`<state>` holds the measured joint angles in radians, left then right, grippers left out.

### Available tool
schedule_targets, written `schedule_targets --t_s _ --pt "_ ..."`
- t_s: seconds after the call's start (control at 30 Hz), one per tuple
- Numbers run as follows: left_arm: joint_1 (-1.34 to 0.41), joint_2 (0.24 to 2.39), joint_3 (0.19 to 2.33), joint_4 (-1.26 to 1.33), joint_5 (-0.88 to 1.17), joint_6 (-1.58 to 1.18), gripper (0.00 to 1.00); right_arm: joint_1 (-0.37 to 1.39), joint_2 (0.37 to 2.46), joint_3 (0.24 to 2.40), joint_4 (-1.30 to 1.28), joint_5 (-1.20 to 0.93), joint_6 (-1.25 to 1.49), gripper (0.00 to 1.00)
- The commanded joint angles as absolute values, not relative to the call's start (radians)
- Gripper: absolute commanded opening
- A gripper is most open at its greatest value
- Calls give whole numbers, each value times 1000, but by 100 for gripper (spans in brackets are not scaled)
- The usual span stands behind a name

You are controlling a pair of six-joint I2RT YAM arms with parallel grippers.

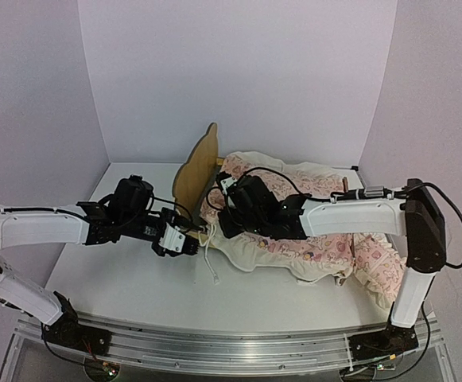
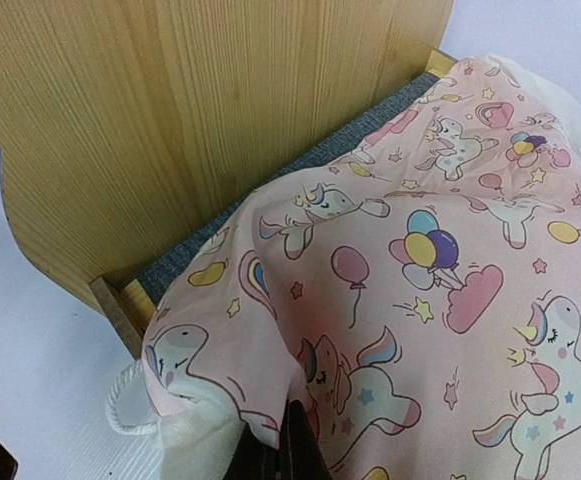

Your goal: Set up the pet bed

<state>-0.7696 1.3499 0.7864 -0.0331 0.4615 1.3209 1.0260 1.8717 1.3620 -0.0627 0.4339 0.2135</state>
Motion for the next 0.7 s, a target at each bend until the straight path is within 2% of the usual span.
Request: schedule_targets --t_s 0.0,0.27,0.47,0.57,0.67 --pt "-771 1383 721 144 426 1723 51 1023 1826 1364 -11 418 231 0" --pt "-761 1493 690 261 424 1911 51 1022 1831 1363 -8 409 239 0" --pt "-756 1566 708 318 365 1922 47 1022 1817 1350 -8 408 237 0" --pt "-750 1581 712 333 341 1907 42 1021 1812 1346 -8 405 233 0" --pt "-750 1577 712 348 332 1884 30 1021 1808 1340 -8 404 233 0"
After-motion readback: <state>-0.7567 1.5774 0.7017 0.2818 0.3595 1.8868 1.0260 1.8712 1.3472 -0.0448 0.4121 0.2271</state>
